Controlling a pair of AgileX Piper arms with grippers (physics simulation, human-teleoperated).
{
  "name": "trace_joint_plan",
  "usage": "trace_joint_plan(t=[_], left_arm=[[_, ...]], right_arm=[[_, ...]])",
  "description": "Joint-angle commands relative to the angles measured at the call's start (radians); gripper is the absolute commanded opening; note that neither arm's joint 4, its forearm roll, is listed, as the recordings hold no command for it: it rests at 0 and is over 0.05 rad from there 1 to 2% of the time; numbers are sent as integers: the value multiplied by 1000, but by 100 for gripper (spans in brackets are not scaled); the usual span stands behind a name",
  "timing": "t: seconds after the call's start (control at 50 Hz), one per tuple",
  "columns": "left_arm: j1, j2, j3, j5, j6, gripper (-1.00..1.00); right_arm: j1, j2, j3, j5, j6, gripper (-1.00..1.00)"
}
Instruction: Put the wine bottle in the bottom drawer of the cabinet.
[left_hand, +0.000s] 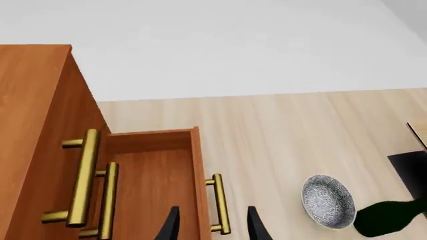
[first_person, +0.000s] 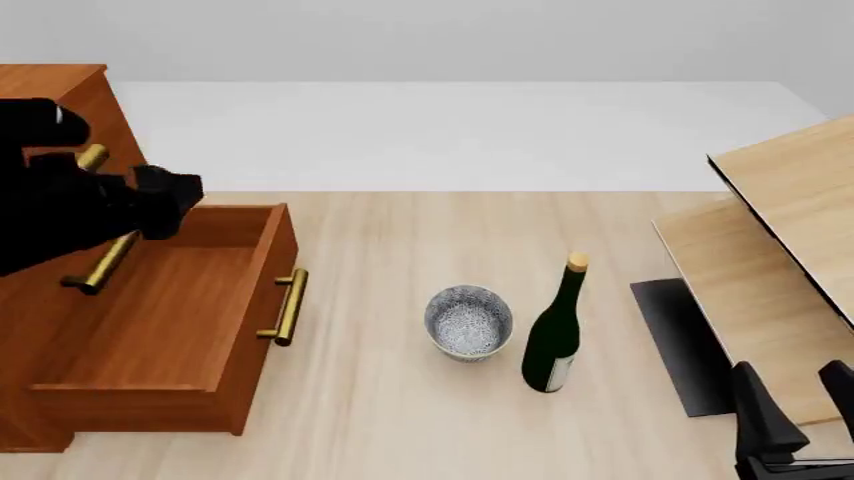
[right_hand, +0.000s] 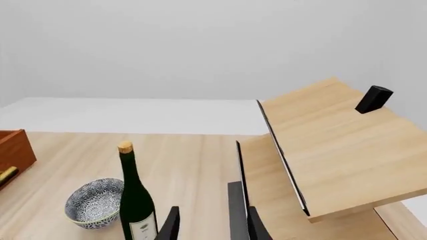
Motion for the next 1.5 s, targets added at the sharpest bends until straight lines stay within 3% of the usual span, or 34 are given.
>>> trace_joint_plan(t=[0.02, 0.28, 0.62, 1.5], left_arm=[[-41, 111, -8, 41, -34, 100], [-64, 142, 59, 4, -75, 100], [-58, 169, 176, -96, -62, 100], [-49, 278, 368, -341, -67, 100]], right_arm=[[-1, -2, 0, 1, -6, 100], [-3, -2, 1, 2, -6, 100], [-3, -2, 1, 2, -7, 100], [-10, 2, 2, 4, -7, 100]])
